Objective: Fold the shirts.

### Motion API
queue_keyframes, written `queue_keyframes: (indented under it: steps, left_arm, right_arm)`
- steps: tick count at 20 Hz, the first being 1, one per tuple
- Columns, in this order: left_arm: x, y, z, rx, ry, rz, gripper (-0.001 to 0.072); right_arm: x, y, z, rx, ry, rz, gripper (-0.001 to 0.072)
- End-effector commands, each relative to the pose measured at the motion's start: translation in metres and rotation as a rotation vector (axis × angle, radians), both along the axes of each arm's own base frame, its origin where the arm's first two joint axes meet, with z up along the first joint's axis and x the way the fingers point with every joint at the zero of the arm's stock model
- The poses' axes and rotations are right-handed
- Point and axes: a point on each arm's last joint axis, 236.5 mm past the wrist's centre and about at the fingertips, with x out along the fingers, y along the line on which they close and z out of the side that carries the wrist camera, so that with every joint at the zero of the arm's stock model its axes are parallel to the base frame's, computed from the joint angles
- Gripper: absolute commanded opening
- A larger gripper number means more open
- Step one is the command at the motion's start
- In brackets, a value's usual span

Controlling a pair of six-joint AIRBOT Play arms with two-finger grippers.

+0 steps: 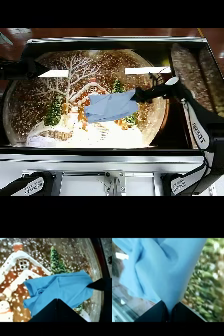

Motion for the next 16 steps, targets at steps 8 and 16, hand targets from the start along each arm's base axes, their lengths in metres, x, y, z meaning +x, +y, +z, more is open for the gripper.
queue_keyframes:
  steps: [8, 16]
  left_arm:
    - [-0.009, -0.050, 0.003, -0.024, -0.003, -0.089, 0.0043]
    - [-0.015, -0.065, 0.003, -0.025, -0.003, -0.124, 0.0042]
  right_arm:
    - [-0.038, -0.345, 0.100, -0.231, 0.044, -0.585, 0.0058]
    - [-0.235, -0.427, 0.029, -0.356, 0.549, -0.843, 0.0058]
